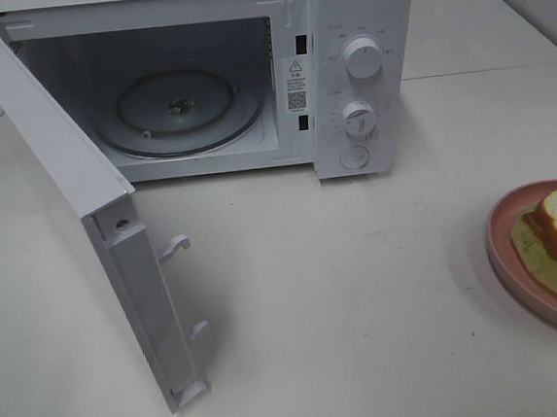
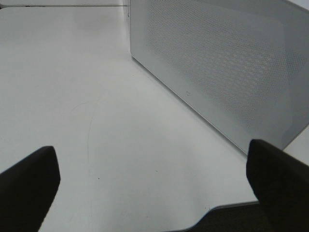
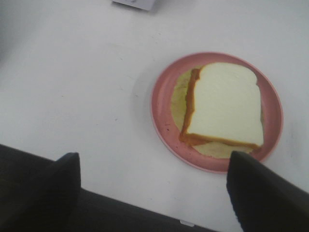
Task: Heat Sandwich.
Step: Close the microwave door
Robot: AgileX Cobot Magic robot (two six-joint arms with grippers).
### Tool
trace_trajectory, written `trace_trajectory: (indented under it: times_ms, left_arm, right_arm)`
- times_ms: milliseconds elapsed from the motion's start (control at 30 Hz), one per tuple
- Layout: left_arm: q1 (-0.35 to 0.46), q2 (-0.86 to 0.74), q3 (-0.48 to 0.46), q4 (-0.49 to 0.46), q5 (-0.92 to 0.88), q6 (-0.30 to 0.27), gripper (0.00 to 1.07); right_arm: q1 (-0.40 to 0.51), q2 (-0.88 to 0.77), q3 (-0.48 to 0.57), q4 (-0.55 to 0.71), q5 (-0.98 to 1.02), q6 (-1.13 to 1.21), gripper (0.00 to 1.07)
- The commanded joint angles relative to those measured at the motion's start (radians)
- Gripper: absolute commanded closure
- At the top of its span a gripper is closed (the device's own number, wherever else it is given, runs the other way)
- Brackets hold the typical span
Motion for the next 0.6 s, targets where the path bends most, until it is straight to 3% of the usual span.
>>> trace_trajectory:
  times_ms: [33, 600]
  left_arm:
    - [0.001, -0.007, 0.001, 0.001, -0.01, 0.003, 0.09]
    - [0.001, -0.007, 0.001, 0.001, -0.01, 0.003, 0.09]
  right_arm:
    - [-0.074, -0.061, 0.047, 0.0, -0.001, 0.003, 0.31]
    - [-0.281, -0.263, 0.142, 0.022, -0.096, -0.05, 0.31]
